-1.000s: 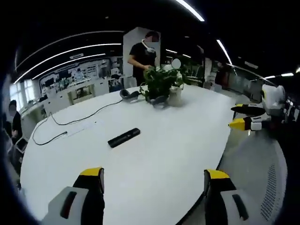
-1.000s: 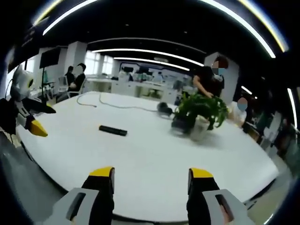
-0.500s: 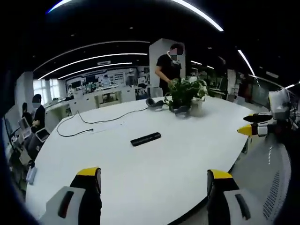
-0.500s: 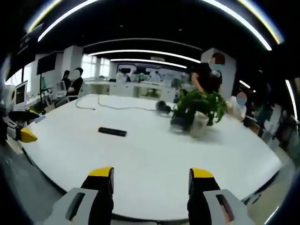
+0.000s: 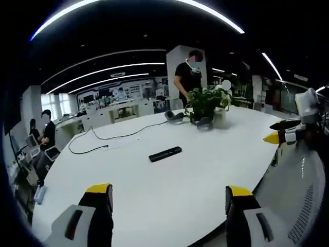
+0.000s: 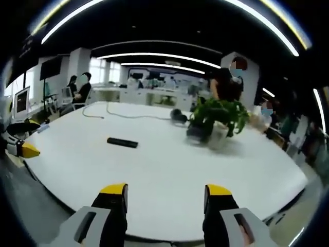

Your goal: Press the specified remote control buttons in sequence, fully releasing each button before pressing the next.

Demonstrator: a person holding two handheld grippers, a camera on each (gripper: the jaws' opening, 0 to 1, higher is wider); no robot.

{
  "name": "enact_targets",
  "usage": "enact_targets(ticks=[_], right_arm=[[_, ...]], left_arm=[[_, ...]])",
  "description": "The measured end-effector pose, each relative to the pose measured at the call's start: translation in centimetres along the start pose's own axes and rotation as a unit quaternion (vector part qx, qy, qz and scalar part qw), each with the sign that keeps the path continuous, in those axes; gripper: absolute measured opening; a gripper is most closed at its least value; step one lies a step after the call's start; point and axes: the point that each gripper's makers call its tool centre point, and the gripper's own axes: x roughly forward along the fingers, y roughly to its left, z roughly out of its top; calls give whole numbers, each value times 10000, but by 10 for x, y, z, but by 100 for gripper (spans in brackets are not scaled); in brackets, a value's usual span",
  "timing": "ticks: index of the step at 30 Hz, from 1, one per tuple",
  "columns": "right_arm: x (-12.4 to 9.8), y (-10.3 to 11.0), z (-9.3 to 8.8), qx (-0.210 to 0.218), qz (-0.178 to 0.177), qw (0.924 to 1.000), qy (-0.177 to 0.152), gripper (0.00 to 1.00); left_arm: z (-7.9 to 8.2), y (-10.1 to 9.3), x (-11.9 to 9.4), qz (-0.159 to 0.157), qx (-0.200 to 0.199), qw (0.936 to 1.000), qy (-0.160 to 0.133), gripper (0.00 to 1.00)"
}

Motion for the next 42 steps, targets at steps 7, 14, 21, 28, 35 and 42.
enact_targets(ticks=[7,14,21,28,35,42], right_arm=[[0,3,-1,-12,77,10000,19,54],[-1,4,-2,24,119,9999,56,48],[-1,5,-3,16,147,9998,91,47],[-1,4,-3,52,141,9999,85,45],[-1,4,-2,67,137,9999,75,45],[-1,5,-3,69,145,9998,90,44]], left_arm=[[-1,2,0,67,65,9999,39,92],[-3,3,0,101,100,9999,66,92],[-5,1,1,68,159,9997,146,91],[-6,0,1,44,185,9996,193,91],[-7,-1,1,22,233,9994,247,91],[-8,2,1,66,229,9994,244,90]])
